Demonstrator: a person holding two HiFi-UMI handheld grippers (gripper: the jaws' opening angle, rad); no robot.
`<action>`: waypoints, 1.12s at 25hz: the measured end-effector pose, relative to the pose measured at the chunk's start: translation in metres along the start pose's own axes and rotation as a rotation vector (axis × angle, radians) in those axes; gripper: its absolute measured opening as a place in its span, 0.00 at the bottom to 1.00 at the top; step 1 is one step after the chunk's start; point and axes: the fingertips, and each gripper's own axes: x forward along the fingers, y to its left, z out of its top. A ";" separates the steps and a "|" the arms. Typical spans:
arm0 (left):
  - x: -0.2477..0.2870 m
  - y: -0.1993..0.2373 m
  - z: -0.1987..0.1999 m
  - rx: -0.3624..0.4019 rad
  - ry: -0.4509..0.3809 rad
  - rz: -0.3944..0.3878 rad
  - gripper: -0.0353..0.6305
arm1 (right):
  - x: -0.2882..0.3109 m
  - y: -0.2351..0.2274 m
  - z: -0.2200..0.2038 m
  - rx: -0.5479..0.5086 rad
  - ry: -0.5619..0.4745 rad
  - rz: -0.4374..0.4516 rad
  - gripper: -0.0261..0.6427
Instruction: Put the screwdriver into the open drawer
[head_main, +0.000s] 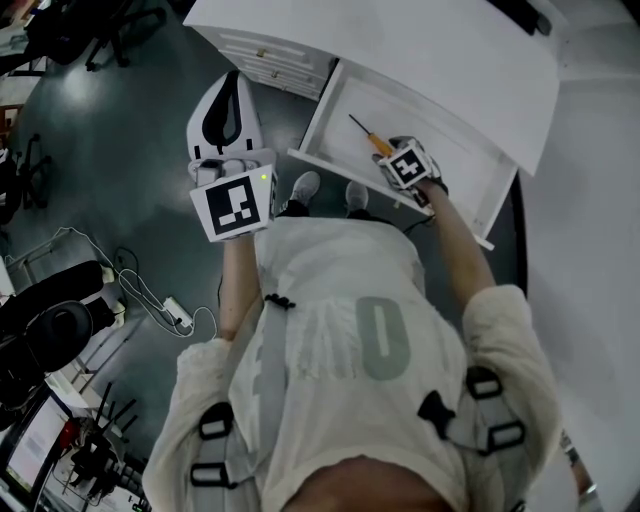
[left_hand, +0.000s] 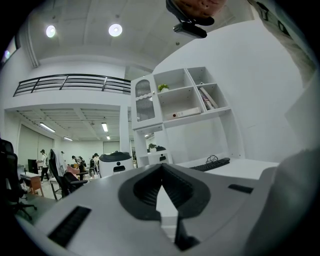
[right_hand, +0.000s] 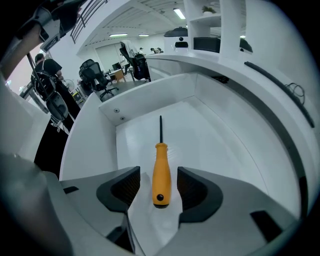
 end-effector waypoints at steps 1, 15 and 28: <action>0.000 0.000 -0.001 0.002 0.000 -0.004 0.06 | -0.002 -0.002 0.002 0.005 -0.005 -0.005 0.35; 0.008 -0.007 0.000 -0.018 -0.026 -0.071 0.06 | -0.134 -0.079 0.127 0.115 -0.478 -0.359 0.34; 0.022 -0.034 0.051 -0.037 -0.155 -0.180 0.06 | -0.318 -0.037 0.180 0.186 -1.058 -0.663 0.11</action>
